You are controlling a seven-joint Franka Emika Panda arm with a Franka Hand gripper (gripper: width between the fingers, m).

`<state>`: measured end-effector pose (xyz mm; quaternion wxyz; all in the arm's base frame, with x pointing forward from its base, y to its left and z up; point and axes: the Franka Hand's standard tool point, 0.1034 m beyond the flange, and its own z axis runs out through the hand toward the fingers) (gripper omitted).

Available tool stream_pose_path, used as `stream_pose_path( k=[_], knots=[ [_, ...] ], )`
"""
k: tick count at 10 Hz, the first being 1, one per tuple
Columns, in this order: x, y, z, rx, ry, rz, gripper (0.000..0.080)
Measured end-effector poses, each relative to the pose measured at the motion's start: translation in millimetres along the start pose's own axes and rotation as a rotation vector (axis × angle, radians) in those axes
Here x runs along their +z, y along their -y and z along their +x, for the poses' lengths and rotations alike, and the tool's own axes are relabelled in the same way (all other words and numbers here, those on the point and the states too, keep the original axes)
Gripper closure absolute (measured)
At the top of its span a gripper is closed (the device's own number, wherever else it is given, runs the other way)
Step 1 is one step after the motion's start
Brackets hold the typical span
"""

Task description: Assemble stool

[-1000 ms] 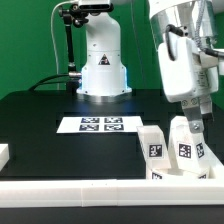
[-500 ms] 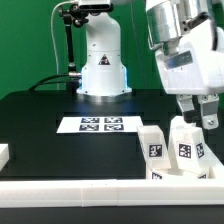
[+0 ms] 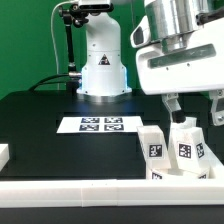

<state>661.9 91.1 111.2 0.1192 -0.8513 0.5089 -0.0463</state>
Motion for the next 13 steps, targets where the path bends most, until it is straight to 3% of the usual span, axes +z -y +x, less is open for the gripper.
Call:
stream_pose_path(
  k=[1,2,3,5,7,8,12,13],
  knots=[
    [0.0,-0.2,0.3,-0.038,-0.002,-0.002,0.0151],
    [-0.2,-0.7,1.2,-0.240,-0.023,-0.024,0.0151],
    [-0.6,0.3,2.3,-0.355,-0.035,-0.024,0.0151],
    [0.5,1.2,-1.8,-0.717,-0.046,-0.058,0.0151],
    [2.7,-2.5,-2.7,-0.927,-0.024,-0.068,0.0151],
    [2.4,-3.7,-3.7,-0.963,-0.028,-0.064,0.0151],
    [2.7,-7.6,2.9,-1.212,-0.033,-0.100,0.0151],
    [4.8,-11.0,-2.8,-1.281,-0.035,-0.103,0.0151]
  ],
)
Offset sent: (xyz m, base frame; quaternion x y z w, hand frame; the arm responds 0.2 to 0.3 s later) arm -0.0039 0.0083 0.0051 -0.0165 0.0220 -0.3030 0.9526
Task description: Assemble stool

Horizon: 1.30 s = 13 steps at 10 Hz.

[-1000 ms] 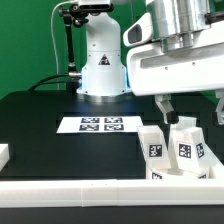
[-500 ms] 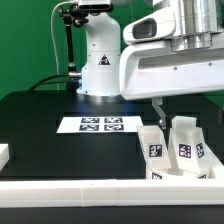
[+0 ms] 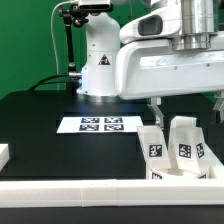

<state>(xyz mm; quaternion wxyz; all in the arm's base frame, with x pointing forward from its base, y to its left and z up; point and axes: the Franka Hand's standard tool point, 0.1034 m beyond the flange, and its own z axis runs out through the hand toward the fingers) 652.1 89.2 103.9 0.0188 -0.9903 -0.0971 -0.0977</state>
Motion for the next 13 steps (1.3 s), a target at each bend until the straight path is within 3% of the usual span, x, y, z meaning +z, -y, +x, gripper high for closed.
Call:
stream_pose_path(
  k=[5,11,13],
  knots=[
    [7.1,29.1,-16.2,-0.131,0.025,0.000,0.0151],
    [11.5,23.0,-14.9,-0.301,0.001,-0.017,0.0151],
    [9.5,16.3,-11.8,-0.440,0.008,-0.039,0.0151]
  ],
)
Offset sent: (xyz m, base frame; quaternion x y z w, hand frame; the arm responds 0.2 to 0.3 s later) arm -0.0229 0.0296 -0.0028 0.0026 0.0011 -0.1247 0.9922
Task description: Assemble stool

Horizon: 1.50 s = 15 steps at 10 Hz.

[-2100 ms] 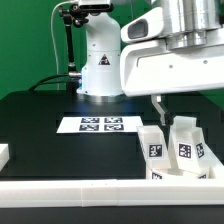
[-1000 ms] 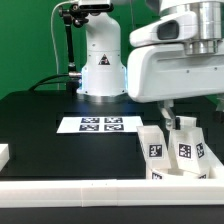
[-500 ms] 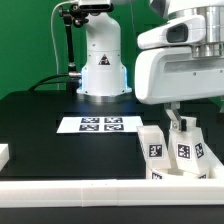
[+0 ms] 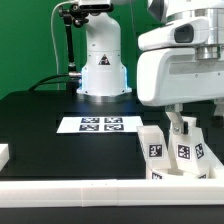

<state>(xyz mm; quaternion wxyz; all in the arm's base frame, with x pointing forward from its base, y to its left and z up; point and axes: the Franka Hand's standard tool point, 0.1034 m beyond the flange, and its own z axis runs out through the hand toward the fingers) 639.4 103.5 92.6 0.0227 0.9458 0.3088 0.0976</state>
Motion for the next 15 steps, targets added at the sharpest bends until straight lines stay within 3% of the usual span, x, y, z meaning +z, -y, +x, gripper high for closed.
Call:
stream_pose_path(
  k=[4,5,6,7,8,11,15],
  knots=[
    [6.6,-4.5,-6.1,-0.013,0.015,-0.007,0.0151],
    [8.7,-4.1,-7.2,-0.009,0.017,-0.006,0.0285],
    [10.4,-3.9,-8.3,-0.006,0.020,-0.005,0.0285],
    [10.9,-4.2,-7.9,-0.003,0.019,-0.007,0.0424],
    [10.8,-4.2,-7.6,0.007,0.018,-0.007,0.0459],
    [10.8,-4.2,-7.6,0.059,0.017,-0.007,0.0459],
    [11.1,-5.8,-9.3,0.406,0.017,-0.005,0.0459]
  ],
)
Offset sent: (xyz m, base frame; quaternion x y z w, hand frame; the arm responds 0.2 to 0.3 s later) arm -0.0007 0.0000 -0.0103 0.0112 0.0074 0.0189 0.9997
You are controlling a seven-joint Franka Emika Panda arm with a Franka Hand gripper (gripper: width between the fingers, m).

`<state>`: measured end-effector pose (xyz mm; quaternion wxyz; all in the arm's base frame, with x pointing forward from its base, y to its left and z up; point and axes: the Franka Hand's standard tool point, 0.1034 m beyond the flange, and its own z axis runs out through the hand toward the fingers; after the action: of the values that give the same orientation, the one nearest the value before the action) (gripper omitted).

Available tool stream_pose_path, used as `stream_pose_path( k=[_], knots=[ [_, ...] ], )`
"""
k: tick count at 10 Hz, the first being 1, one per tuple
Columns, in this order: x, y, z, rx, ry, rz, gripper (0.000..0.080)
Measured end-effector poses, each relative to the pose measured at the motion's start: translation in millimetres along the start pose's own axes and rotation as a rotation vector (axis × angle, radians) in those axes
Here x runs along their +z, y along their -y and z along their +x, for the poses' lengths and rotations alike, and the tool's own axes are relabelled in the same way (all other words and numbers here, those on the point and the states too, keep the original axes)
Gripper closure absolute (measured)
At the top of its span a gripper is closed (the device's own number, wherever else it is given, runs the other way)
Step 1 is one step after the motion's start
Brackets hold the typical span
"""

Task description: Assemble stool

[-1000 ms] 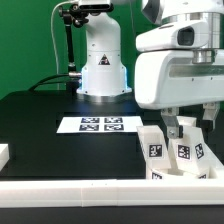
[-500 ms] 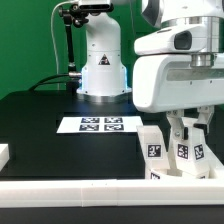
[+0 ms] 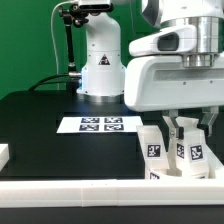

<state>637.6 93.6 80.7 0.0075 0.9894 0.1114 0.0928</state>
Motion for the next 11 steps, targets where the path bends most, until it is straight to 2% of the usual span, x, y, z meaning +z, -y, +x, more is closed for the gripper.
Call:
stream_pose_path(
  k=[6,11],
  knots=[
    [0.4,8.1,1.0,0.619,-0.007,0.020,0.0459],
    [-0.1,8.8,1.8,0.927,-0.004,0.032,0.0459]
  ],
)
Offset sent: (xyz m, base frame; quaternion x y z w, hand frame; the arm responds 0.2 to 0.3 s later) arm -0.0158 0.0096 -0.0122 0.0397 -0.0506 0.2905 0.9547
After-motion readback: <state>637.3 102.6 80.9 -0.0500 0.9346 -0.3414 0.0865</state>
